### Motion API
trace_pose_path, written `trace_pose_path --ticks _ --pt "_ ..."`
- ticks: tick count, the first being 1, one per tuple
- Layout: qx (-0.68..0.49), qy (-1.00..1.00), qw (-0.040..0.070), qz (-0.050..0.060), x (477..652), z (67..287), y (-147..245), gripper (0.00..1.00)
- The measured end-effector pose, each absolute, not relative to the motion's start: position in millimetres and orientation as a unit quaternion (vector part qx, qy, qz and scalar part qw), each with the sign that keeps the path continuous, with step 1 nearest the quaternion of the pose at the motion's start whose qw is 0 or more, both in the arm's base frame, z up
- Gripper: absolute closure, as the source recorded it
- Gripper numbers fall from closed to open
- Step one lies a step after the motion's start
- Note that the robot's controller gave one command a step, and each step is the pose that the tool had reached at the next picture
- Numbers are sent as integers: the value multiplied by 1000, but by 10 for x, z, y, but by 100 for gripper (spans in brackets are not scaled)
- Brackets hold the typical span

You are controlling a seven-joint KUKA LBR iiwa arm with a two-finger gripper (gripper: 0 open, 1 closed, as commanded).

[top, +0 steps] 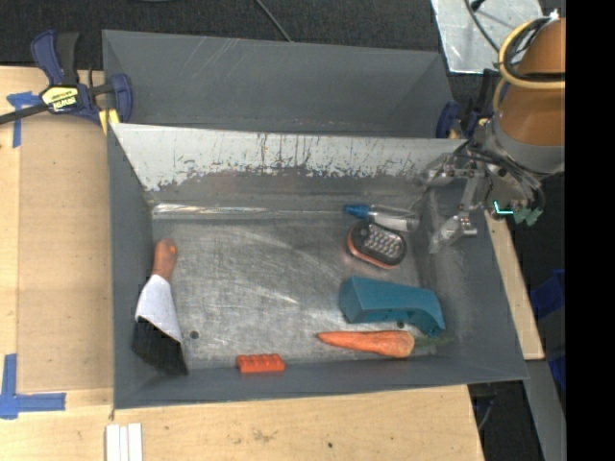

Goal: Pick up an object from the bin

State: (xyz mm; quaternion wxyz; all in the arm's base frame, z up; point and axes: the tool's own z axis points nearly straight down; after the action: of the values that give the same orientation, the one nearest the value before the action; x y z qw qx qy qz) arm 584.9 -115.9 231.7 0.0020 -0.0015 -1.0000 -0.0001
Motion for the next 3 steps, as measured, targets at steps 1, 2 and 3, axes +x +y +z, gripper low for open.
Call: trace_pose_path --ticks 1,2,3 --pt "0 -1000 -2 1 5864 2363 -1155 0" --pt "-17 -1000 -5 1 5915 1840 -1000 0" --pt "42 -999 0 0 6052 1521 -811 0"
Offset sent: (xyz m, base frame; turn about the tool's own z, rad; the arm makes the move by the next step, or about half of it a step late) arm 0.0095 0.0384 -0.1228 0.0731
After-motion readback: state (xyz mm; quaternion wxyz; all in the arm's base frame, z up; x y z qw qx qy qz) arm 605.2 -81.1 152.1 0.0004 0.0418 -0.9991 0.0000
